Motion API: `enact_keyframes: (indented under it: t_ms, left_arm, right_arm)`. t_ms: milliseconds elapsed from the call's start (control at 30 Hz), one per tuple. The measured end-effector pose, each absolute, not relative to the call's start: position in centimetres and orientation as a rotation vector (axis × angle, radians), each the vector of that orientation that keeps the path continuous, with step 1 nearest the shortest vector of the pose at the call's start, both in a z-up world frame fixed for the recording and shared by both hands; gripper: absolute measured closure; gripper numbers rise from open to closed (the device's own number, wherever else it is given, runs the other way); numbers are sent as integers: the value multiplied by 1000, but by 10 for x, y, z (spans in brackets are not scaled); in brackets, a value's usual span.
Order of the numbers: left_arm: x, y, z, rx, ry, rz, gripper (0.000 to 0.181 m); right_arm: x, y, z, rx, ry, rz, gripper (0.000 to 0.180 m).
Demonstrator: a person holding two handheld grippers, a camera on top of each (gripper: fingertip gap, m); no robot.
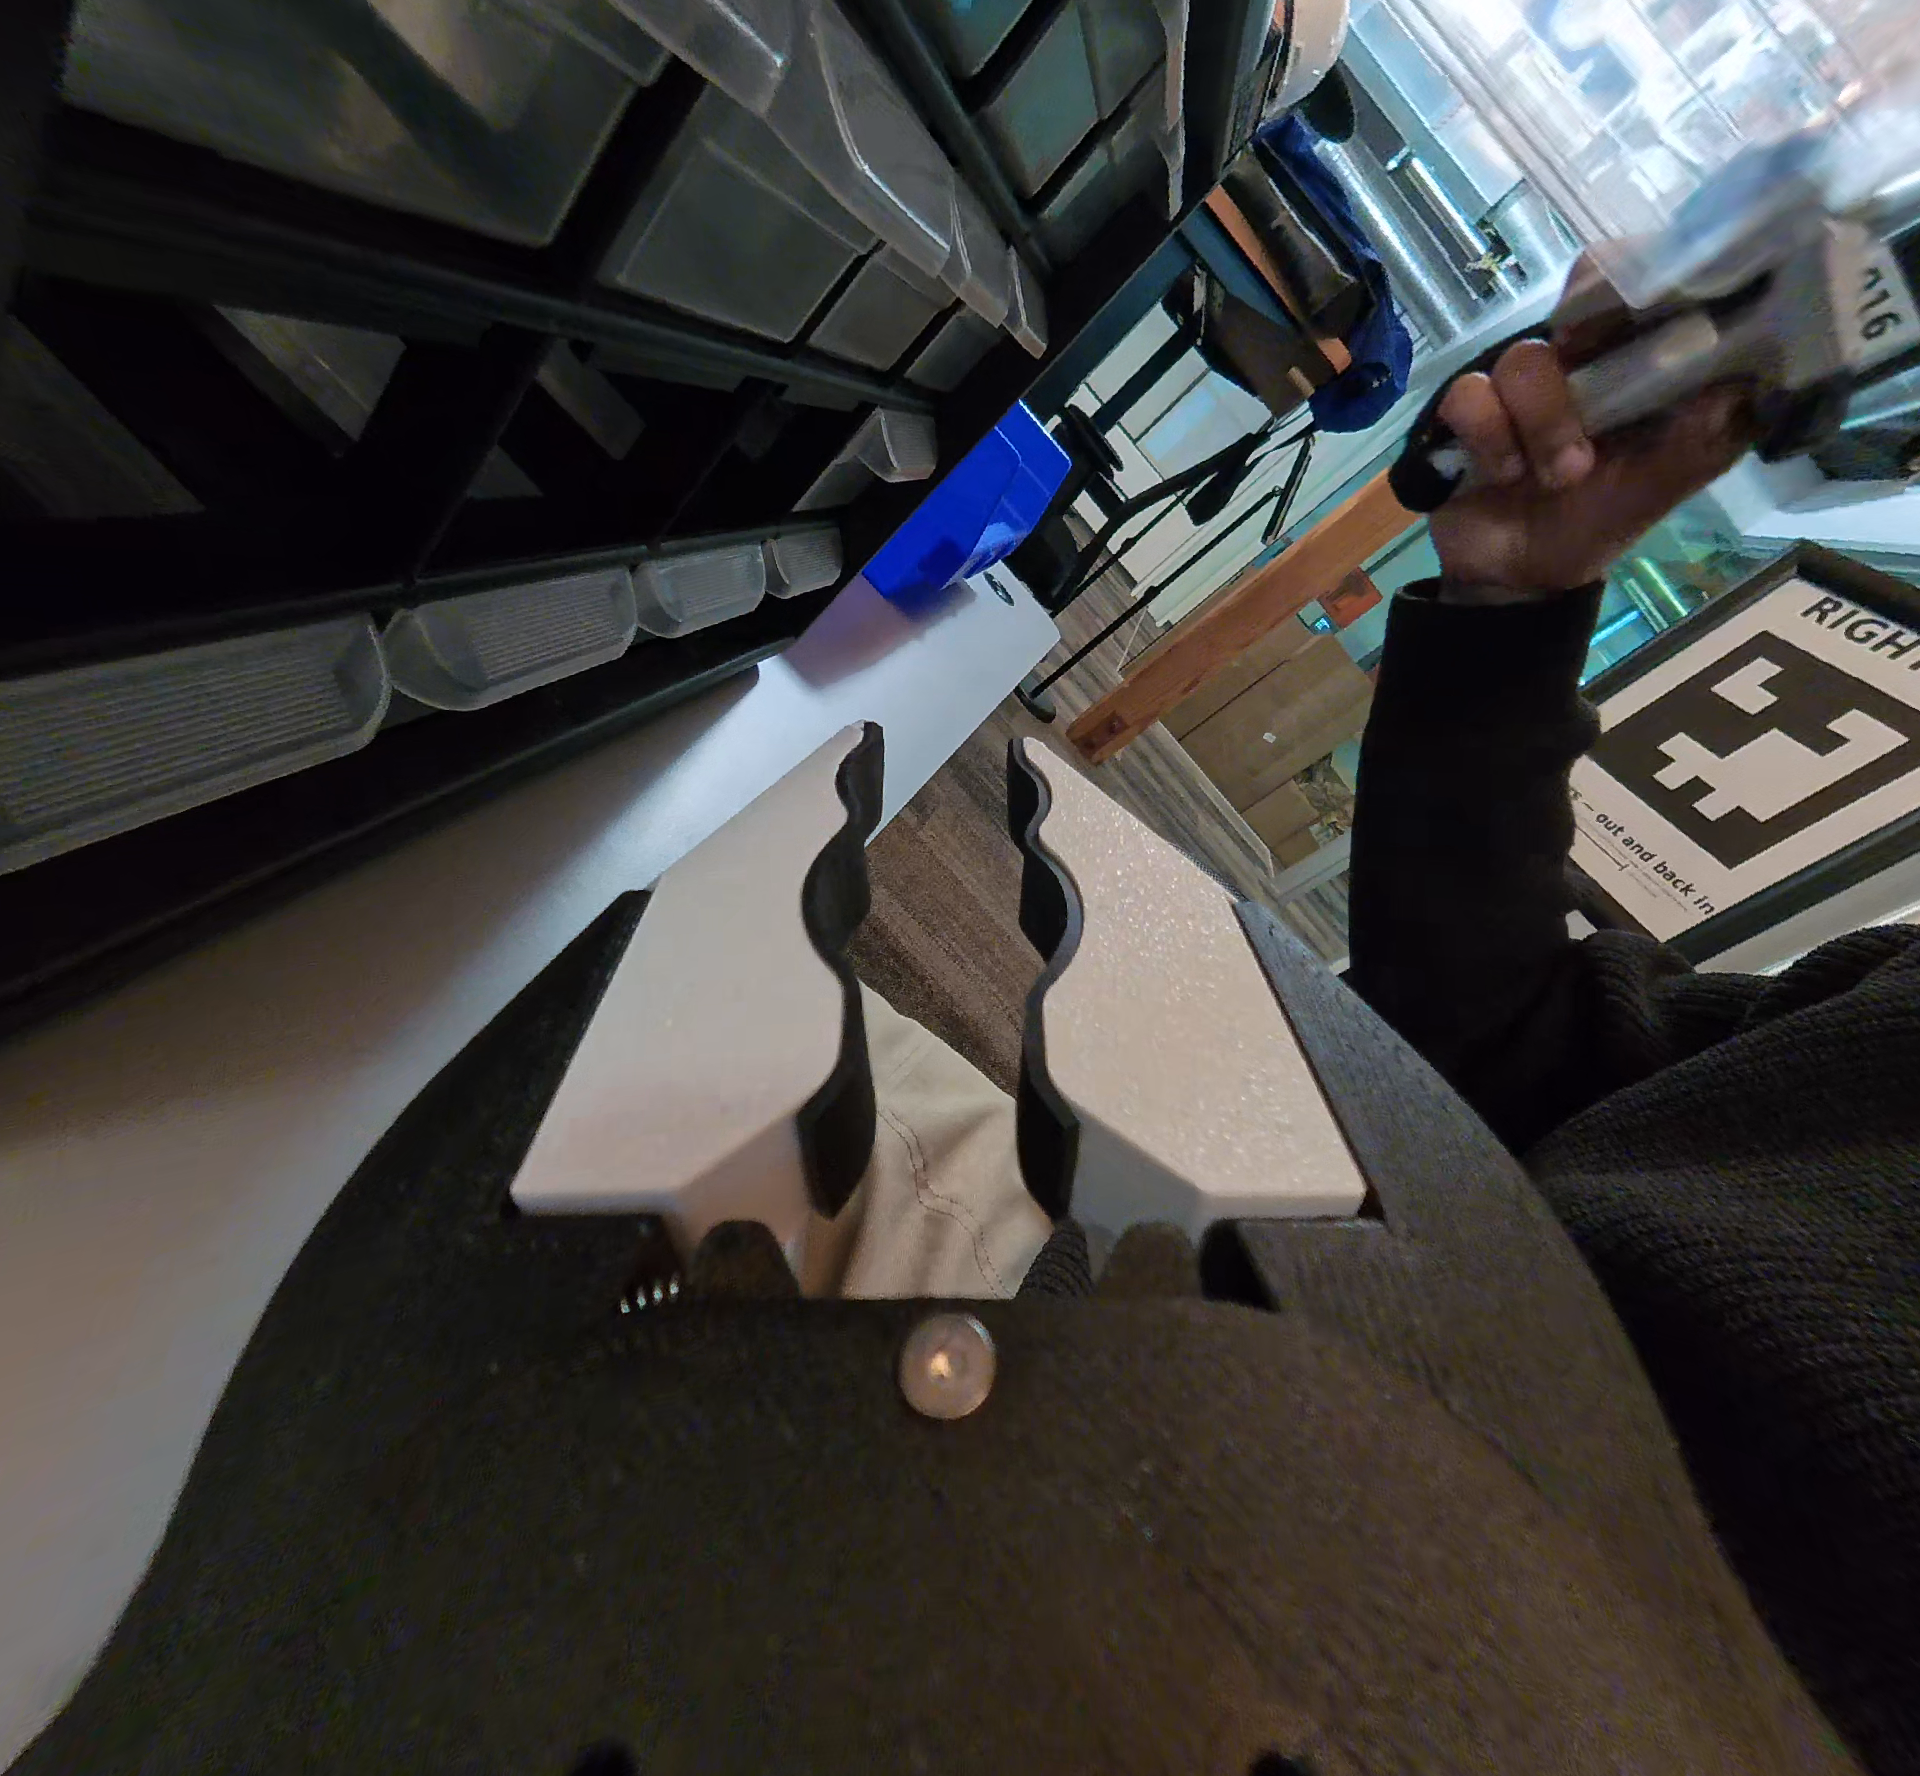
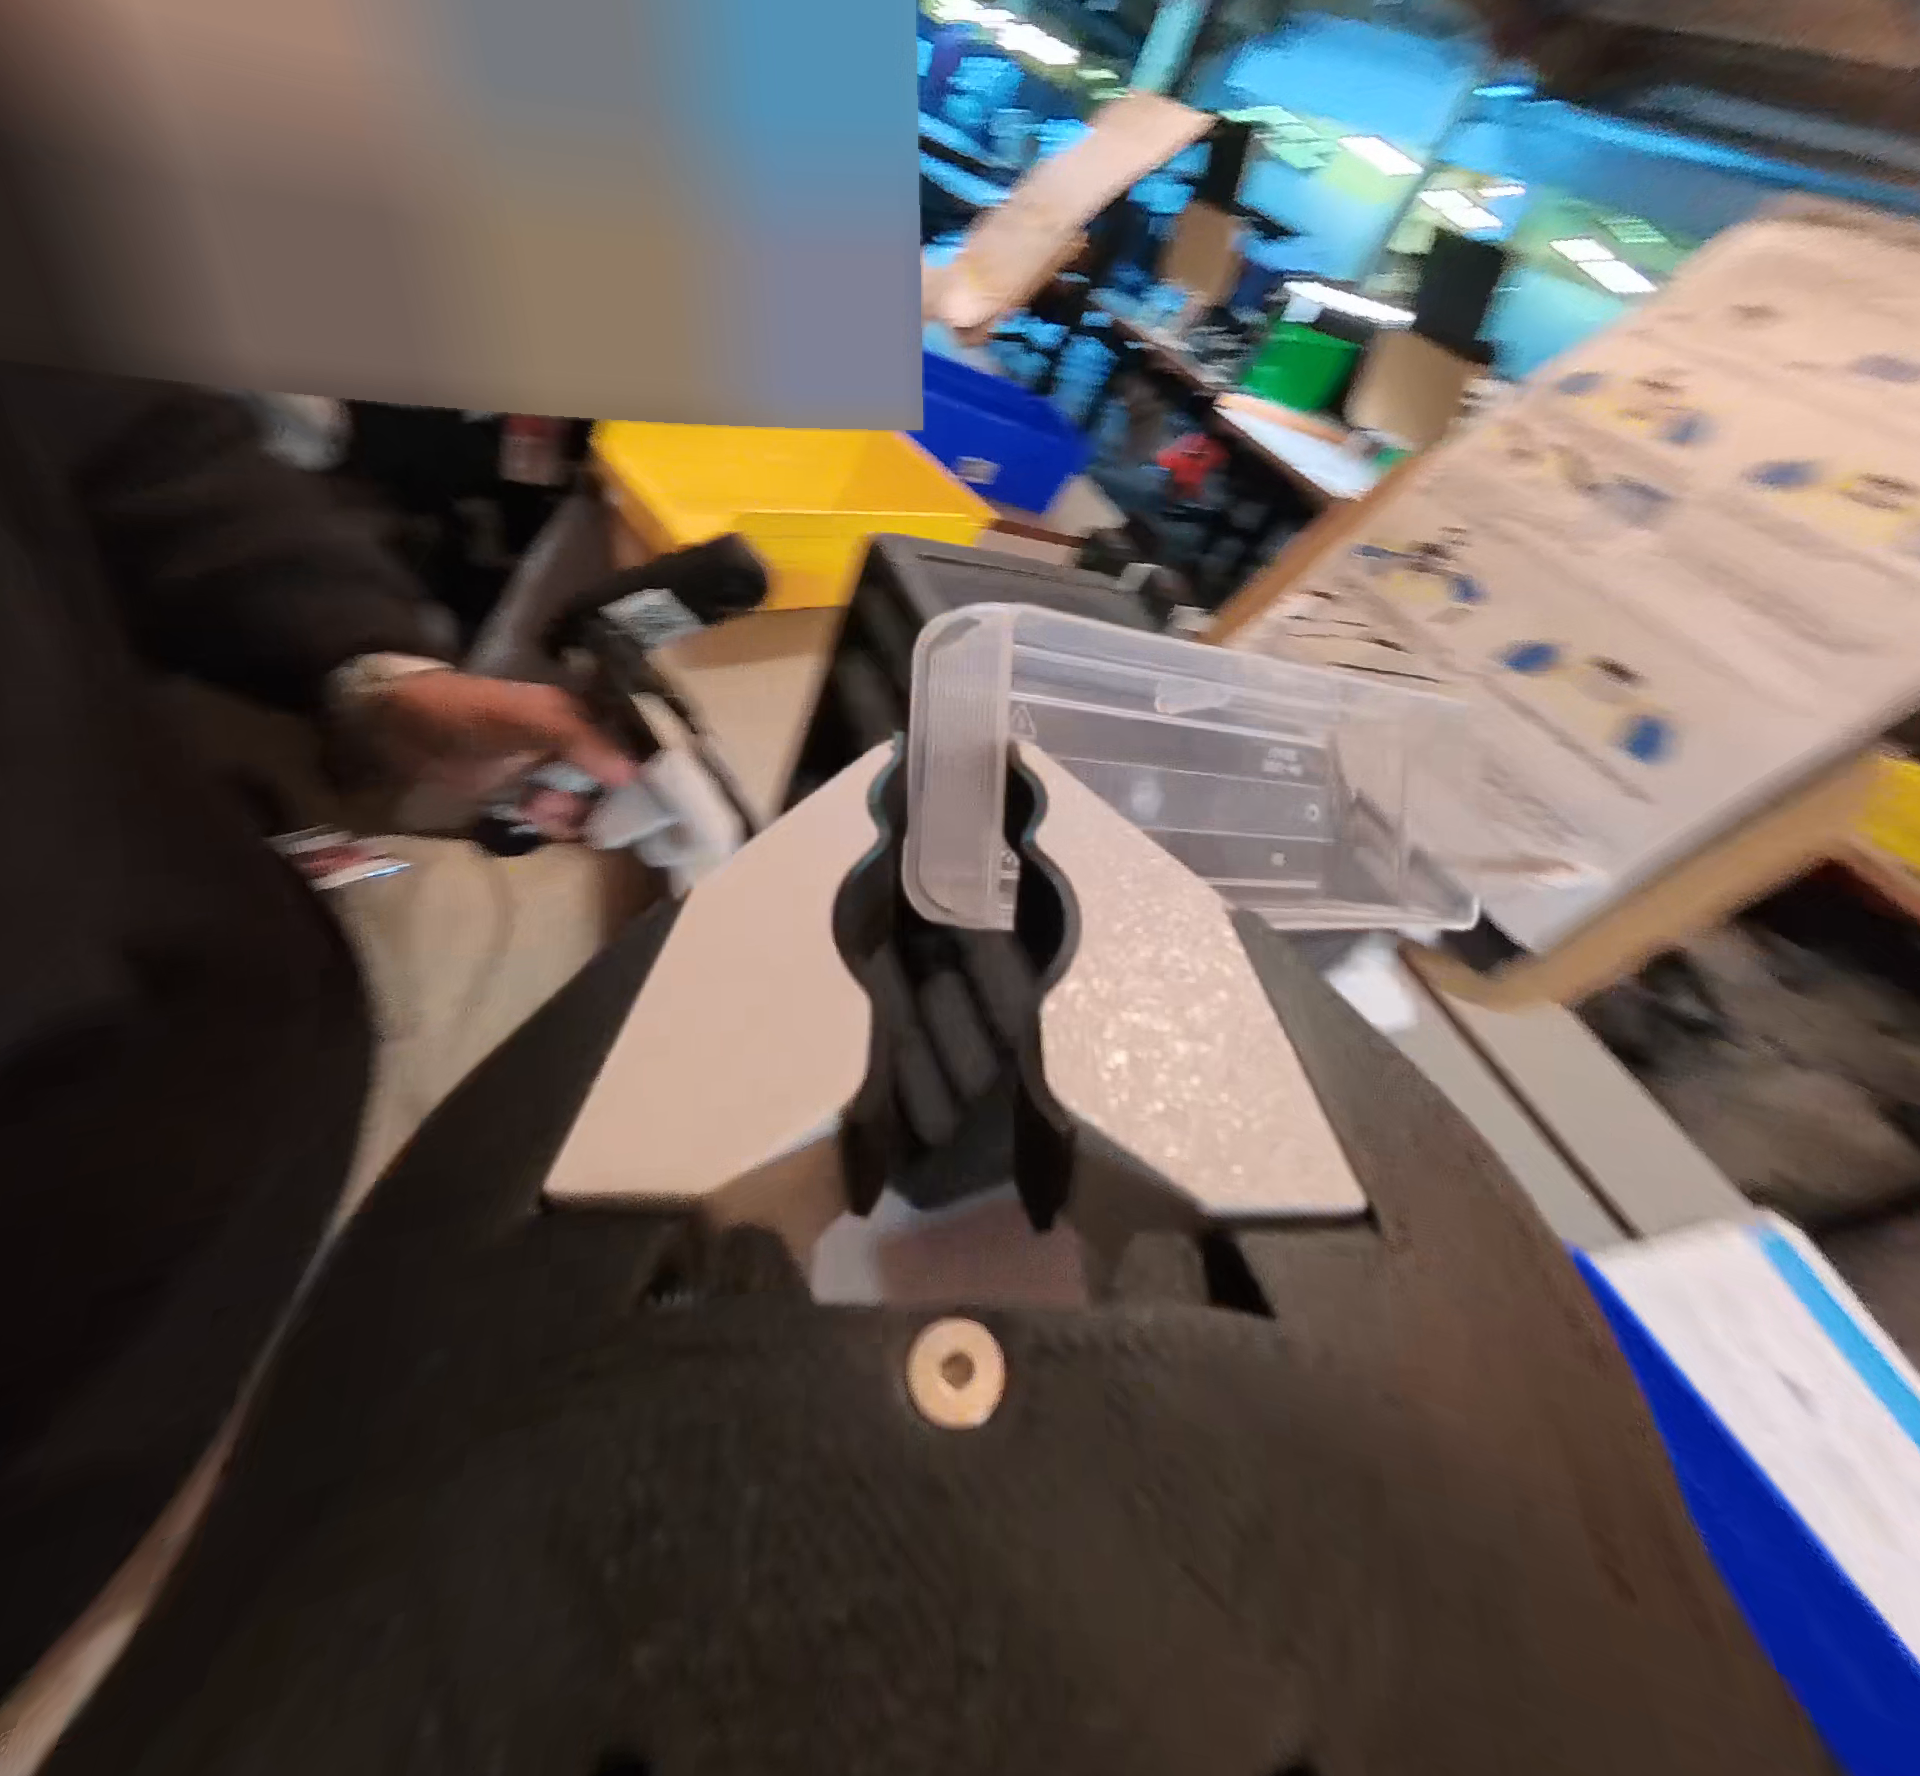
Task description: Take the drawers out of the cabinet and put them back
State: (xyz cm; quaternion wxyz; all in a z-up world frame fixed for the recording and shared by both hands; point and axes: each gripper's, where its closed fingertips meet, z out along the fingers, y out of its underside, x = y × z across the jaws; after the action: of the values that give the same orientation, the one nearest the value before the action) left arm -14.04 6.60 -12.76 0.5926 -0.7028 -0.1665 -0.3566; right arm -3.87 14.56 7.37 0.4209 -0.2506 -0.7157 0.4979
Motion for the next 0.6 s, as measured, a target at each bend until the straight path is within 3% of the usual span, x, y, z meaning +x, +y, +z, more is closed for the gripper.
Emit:
enact_keyframes:
  t_ms: [167,600]
  left_arm:
    - [-139,66,-128,-1638,-386,-830,160]
    - [-141,67,-130,-1639,-397,-838,160]
  right_arm:
    - [-54,225,77,-838,-1510,1052,164]
    - [-63,355,-19,-1403,-1368,715,163]
